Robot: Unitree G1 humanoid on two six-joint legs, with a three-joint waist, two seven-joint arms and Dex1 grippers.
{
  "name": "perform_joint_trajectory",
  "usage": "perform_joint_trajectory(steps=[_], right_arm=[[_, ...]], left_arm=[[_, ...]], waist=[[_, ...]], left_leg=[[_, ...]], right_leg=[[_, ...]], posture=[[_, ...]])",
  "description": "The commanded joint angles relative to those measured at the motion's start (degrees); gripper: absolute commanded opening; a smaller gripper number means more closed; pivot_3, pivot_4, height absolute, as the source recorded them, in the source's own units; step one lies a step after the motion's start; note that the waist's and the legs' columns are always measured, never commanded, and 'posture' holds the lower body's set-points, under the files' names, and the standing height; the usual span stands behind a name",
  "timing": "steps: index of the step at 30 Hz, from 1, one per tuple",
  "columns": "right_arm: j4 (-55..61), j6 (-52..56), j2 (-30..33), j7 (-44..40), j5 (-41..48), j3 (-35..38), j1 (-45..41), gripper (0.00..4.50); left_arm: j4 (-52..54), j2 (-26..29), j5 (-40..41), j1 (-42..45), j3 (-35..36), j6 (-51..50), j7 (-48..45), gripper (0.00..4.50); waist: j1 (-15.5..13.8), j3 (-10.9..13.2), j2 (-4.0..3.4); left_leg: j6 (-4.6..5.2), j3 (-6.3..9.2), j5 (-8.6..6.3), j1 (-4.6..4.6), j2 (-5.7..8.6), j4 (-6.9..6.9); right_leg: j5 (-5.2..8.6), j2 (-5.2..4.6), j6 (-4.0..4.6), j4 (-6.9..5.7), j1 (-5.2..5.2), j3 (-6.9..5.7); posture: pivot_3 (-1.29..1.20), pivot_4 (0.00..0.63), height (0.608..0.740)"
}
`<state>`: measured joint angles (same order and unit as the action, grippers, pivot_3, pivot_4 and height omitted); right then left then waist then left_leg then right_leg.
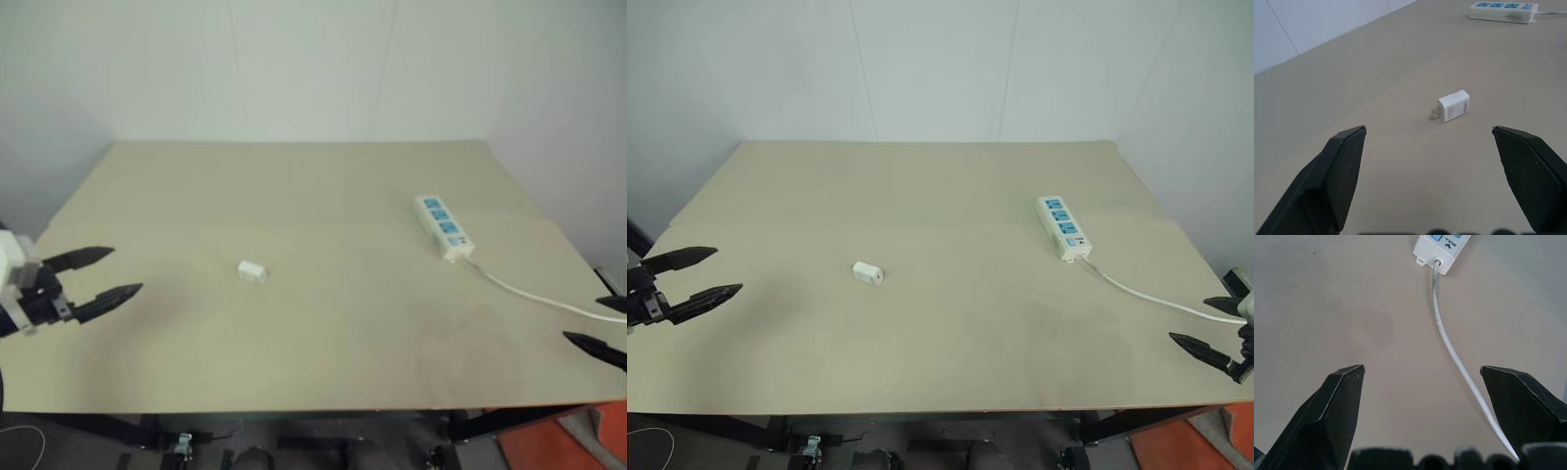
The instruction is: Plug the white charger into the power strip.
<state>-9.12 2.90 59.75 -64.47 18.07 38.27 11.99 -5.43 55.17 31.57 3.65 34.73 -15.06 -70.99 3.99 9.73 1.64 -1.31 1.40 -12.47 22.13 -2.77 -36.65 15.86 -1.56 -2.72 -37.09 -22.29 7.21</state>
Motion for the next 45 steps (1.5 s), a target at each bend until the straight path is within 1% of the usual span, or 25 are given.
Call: perform_joint_trajectory(steps=[1,3,5,8,11,13,15,18,21,23,26,28,30,32,36,37,39,41,43,45], right_arm=[[0.9,-0.3,-0.2,0.4,0.5,0.2,-0.7,4.45],[0.4,1.1,-0.3,0.9,0.9,-1.5,-2.3,4.45],[-0.6,2.4,-0.6,2.5,0.2,-4.9,-5.8,4.45],[-4.0,4.8,-2.6,6.6,-2.7,-13.2,-16.1,4.45],[-9.3,6.7,-5.2,10.0,-5.7,-19.5,-25.2,4.45],[-17.0,6.3,-9.0,13.8,-8.8,-23.9,-33.3,4.45],[-23.7,4.8,-11.6,16.0,-10.4,-26.1,-38.9,4.45],[-37.2,2.1,-14.9,21.1,-14.2,-29.4,-47.8,4.45],[-46.2,0.1,-16.5,21.7,-16.4,-31.7,-53.3,4.45],[-50.9,1.0,-17.2,22.5,-17.1,-32.3,-56.4,4.45],[-55.9,2.2,-17.5,22.8,-17.0,-32.2,-59.6,3.83],[-57.4,1.6,-17.5,22.0,-17.3,-32.7,-60.4,3.20],[-57.7,0.7,-17.4,21.5,-17.9,-33.3,-60.8,2.43],[-57.4,-0.1,-17.4,20.8,-18.4,-34.0,-60.8,1.79],[-56.8,-1.2,-18.0,20.0,-18.4,-33.9,-60.7,0.31],[-56.6,-1.5,-18.2,19.6,-18.2,-33.7,-60.7,0.03],[-54.8,-2.0,-18.9,18.2,-17.7,-33.9,-60.3,0.01],[-50.6,-2.7,-19.4,14.5,-16.8,-34.2,-58.7,0.01],[-41.9,-1.1,-19.8,10.6,-14.5,-34.0,-55.2,0.01],[-29.2,2.3,-19.9,7.7,-11.5,-33.6,-49.3,0.01]], left_arm=[[0.0,1.6,0.0,0.6,0.6,1.3,-0.4,4.50],[0.7,1.9,0.0,1.4,-0.3,1.1,-0.5,4.50],[1.9,2.2,0.5,2.7,-1.6,0.3,-0.8,4.50],[3.8,4.3,-0.7,5.9,-6.6,0.3,-2.7,4.50],[3.6,6.2,-3.4,8.2,-11.5,1.9,-4.4,4.50],[4.2,6.7,-5.9,10.9,-16.2,3.5,-5.3,4.50],[4.6,6.4,-6.9,13.0,-19.0,4.0,-5.5,4.50],[7.7,4.7,-5.4,17.1,-22.8,2.4,-6.1,4.50],[11.0,4.8,-5.8,18.9,-25.9,1.5,-7.2,4.50],[12.1,4.7,-5.8,19.9,-26.6,1.0,-7.2,4.50],[12.8,5.3,-7.1,19.9,-27.5,1.5,-7.4,4.50],[13.0,5.3,-7.6,19.2,-27.7,1.9,-7.7,4.50],[13.0,5.0,-7.7,18.4,-27.7,2.5,-7.8,4.50],[12.7,4.3,-7.3,18.5,-27.7,2.5,-7.7,4.50],[12.0,2.0,-6.0,19.4,-27.5,3.2,-7.2,4.50],[11.8,1.8,-6.2,19.6,-27.6,3.2,-7.2,4.50],[10.9,1.5,-7.3,19.9,-28.3,4.0,-7.1,4.50],[10.4,1.4,-8.1,19.9,-28.8,4.6,-7.2,4.50],[10.4,1.4,-8.0,20.1,-29.0,4.7,-7.3,4.50],[10.5,1.3,-7.8,20.4,-29.0,4.5,-7.2,4.50]], waist=[[0.0,0.0,0.00],[0.0,0.0,0.00],[0.1,0.0,0.00],[0.3,0.0,0.04],[0.2,0.0,-0.07],[0.2,0.0,-0.13],[0.1,0.1,-0.13],[-0.1,0.1,-0.15],[-0.1,0.1,-0.15],[0.1,0.1,-0.15],[0.3,0.1,-0.15],[0.4,0.1,-0.15],[0.5,0.1,-0.15],[0.5,0.1,-0.15],[0.6,0.1,-0.15],[0.7,0.1,-0.15],[1.1,0.1,-0.15],[1.5,0.1,-0.15],[1.7,0.1,-0.15],[1.8,0.1,-0.16]], left_leg=[[0.00,0.00,0.00,0.00,0.00,0.00],[0.00,-0.01,0.00,0.00,0.00,0.00],[0.00,0.00,0.00,-0.01,0.00,-0.01],[0.00,-0.01,0.01,-0.08,-0.02,-0.04],[0.00,0.00,0.01,-0.07,-0.02,-0.05],[0.00,0.00,0.01,0.02,-0.02,-0.02],[0.00,0.00,0.01,0.08,-0.01,-0.02],[0.01,0.01,0.01,0.24,0.01,-0.02],[0.01,0.02,0.01,0.38,0.05,-0.02],[0.01,0.01,0.00,0.39,0.05,-0.02],[0.02,0.04,-0.01,0.36,0.04,-0.02],[0.02,0.04,-0.01,0.25,0.04,-0.02],[0.02,0.05,0.00,0.16,0.04,-0.02],[0.02,0.06,0.00,0.14,0.04,-0.07],[0.02,0.06,0.00,0.14,0.04,-0.13],[0.02,0.07,0.00,0.14,0.04,-0.13],[0.02,0.10,0.00,0.15,0.03,-0.12],[0.02,0.12,0.00,0.16,0.02,-0.11],[0.02,0.12,0.00,0.18,0.03,-0.11],[0.02,0.12,-0.01,0.21,0.02,-0.09]], right_leg=[[0.00,0.00,0.00,0.00,0.00,0.00],[0.00,-0.01,0.00,0.00,0.00,0.00],[-0.02,0.00,-0.02,0.00,0.02,0.00],[-0.07,0.03,-0.01,-0.02,0.06,0.02],[-0.11,0.07,0.02,-0.02,0.03,0.05],[-0.11,0.07,0.05,-0.02,-0.05,0.05],[-0.30,0.07,0.35,0.00,-0.08,0.04],[-0.37,0.06,0.47,0.00,-0.19,0.02],[-0.37,-0.01,0.48,0.05,-0.28,-0.02],[-0.38,-0.01,0.48,0.06,-0.28,-0.01],[-0.38,0.00,0.49,0.03,-0.26,-0.02],[-0.38,0.01,0.49,0.00,-0.17,-0.02],[-0.38,0.02,0.48,0.00,-0.06,-0.03],[-0.39,0.01,0.45,-0.01,-0.02,-0.03],[-0.42,0.01,0.42,0.00,-0.01,-0.03],[-0.42,0.02,0.42,0.00,-0.01,-0.03],[-0.41,0.05,0.42,-0.01,-0.02,-0.05],[-0.42,0.05,0.42,-0.01,-0.02,-0.05],[-0.42,0.05,0.42,0.00,-0.02,-0.05],[-0.41,0.06,0.42,-0.01,-0.07,-0.03]], posture=[[0.00,0.150,0.740],[0.00,0.150,0.740],[0.00,0.150,0.740],[0.00,0.150,0.740],[0.00,0.150,0.740],[0.00,0.150,0.740],[0.00,0.150,0.740],[0.00,0.150,0.740],[0.00,0.150,0.740],[0.00,0.150,0.740],[0.00,0.150,0.740],[0.00,0.150,0.740],[0.00,0.150,0.740],[0.00,0.150,0.740],[0.00,0.150,0.740],[0.00,0.150,0.740],[0.00,0.150,0.740],[0.00,0.150,0.740],[0.00,0.150,0.740],[0.00,0.150,0.740]])
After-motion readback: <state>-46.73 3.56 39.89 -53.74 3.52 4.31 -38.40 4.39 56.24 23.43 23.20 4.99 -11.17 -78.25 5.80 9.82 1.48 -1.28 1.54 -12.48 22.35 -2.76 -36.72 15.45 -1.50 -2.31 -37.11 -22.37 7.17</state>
